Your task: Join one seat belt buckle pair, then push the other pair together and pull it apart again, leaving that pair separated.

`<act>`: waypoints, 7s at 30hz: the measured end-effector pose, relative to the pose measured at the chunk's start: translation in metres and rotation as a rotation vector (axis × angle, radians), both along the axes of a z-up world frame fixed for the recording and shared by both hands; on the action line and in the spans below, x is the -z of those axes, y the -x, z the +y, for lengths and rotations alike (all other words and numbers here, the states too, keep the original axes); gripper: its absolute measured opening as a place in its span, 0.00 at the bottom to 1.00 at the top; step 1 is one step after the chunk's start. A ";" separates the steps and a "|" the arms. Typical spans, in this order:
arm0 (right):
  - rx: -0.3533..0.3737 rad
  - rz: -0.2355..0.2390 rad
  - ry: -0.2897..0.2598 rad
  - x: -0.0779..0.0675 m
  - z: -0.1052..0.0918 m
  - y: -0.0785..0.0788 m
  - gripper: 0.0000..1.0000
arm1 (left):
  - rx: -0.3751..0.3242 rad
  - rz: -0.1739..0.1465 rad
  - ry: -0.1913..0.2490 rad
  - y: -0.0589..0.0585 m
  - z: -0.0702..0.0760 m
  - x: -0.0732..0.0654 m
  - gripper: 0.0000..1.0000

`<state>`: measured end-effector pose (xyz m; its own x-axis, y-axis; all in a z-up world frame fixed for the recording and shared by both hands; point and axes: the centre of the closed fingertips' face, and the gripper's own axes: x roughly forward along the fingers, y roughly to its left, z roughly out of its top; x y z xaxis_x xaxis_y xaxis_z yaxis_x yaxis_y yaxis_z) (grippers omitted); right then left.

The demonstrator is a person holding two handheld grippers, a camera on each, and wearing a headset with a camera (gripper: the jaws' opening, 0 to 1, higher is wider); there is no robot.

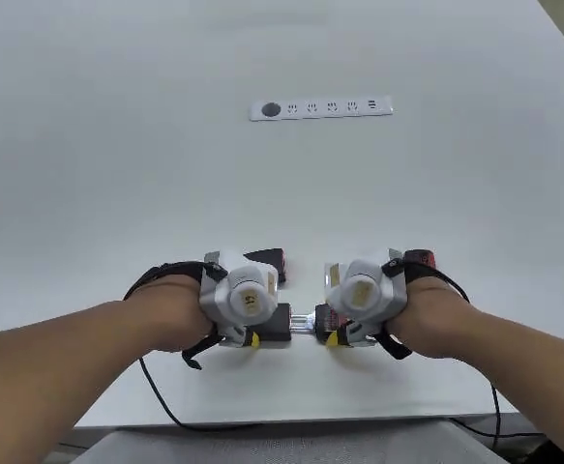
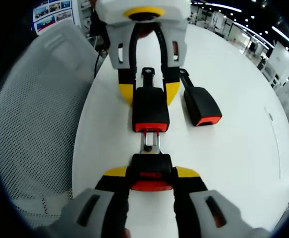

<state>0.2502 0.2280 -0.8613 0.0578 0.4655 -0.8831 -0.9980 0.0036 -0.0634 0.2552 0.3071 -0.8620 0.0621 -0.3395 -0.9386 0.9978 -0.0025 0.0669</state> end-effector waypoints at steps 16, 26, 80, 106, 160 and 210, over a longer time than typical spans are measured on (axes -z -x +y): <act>0.031 0.031 -0.069 -0.002 0.014 -0.002 0.32 | -0.001 0.006 0.005 0.000 0.000 0.000 0.31; 0.033 0.035 -0.081 -0.002 0.027 -0.004 0.31 | -0.007 0.005 0.019 -0.002 0.001 0.000 0.31; 0.074 0.037 -0.110 -0.026 0.025 0.001 0.34 | -0.039 -0.053 -0.017 -0.003 0.002 -0.025 0.34; 0.191 -0.079 -0.001 -0.043 -0.124 -0.075 0.35 | -0.115 -0.064 0.025 -0.082 0.010 -0.030 0.46; 0.048 -0.007 0.036 -0.006 -0.019 -0.080 0.34 | -0.044 -0.023 -0.112 -0.085 0.010 -0.006 0.31; 0.044 0.005 0.004 0.001 0.017 -0.091 0.33 | -0.068 -0.010 -0.032 -0.083 0.011 -0.003 0.31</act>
